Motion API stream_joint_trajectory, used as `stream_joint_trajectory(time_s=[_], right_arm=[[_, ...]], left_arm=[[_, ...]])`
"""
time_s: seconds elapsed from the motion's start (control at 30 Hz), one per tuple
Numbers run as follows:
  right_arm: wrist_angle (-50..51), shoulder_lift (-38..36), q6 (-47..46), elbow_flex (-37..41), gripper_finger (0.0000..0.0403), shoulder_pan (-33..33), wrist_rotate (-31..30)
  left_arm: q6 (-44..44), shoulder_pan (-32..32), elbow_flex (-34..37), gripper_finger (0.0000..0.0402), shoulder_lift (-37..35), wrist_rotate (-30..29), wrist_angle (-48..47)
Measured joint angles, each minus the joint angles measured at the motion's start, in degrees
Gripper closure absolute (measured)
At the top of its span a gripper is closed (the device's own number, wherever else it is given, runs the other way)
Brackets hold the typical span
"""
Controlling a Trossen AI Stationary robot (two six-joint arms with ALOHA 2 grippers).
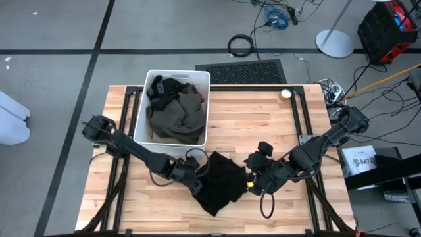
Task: Sort clothes
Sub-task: Put the black shirt into the white laundry bin
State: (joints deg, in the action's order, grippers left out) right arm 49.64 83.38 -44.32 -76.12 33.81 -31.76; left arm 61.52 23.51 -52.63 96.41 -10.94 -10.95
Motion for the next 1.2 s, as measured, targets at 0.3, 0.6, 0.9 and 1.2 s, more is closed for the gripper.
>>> stream_joint_trajectory(time_s=[0.3, 0.6, 0.9, 1.2], right_arm=[[0.0, 0.2, 0.0, 0.0, 0.019, -0.4, 0.0], [-0.1, 0.2, -0.5, 0.0, 0.019, -0.4, -0.2], [-0.1, 0.2, -2.6, 0.0, 0.019, -0.4, -0.2], [-0.1, 0.2, -8.1, 0.0, 0.019, 0.1, 0.0]], left_arm=[[0.8, 2.1, -0.8, 0.008, 10.4, 1.4, 6.0], [-2.5, 3.0, -3.6, 0.0134, 13.6, 4.0, 2.6], [-8.1, 3.2, -4.7, 0.0365, 13.6, 3.9, 1.0], [-12.4, 3.7, -5.6, 0.037, 10.3, 2.4, 0.4]])
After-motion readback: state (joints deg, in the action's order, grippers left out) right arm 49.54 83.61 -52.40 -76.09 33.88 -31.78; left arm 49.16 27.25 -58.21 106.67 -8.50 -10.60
